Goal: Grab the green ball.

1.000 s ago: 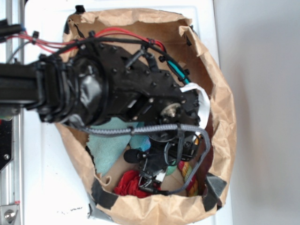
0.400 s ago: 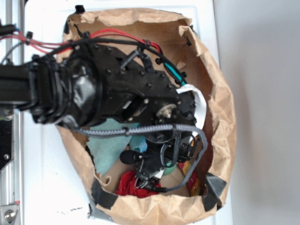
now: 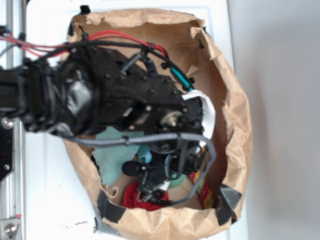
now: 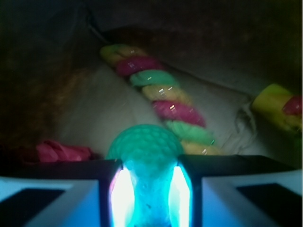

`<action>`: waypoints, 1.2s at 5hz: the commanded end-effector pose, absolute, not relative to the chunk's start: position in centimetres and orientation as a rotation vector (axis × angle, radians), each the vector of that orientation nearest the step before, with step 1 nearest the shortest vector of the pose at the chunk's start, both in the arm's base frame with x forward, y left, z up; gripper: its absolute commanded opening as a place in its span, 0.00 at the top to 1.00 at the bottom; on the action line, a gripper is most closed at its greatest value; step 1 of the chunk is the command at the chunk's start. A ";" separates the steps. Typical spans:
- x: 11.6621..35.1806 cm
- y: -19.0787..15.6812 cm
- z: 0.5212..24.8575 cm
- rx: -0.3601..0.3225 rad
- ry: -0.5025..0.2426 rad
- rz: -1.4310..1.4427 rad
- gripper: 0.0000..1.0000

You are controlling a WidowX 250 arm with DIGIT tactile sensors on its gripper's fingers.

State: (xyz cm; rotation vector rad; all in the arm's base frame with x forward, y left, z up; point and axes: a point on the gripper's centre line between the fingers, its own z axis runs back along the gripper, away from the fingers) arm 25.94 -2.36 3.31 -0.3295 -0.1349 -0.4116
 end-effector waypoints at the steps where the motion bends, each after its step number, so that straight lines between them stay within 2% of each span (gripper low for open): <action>1: 25.6 -0.7 6.8 -0.357 -0.189 -0.367 1.00; 2: 26.0 -1.5 7.6 -0.386 -0.206 -0.350 1.00; 3: 26.5 -2.6 7.6 -0.384 -0.237 -0.342 1.00; 5: 29.1 -4.6 9.1 -0.379 -0.334 -0.290 1.00; 6: 29.7 -4.4 9.1 -0.380 -0.325 -0.274 0.00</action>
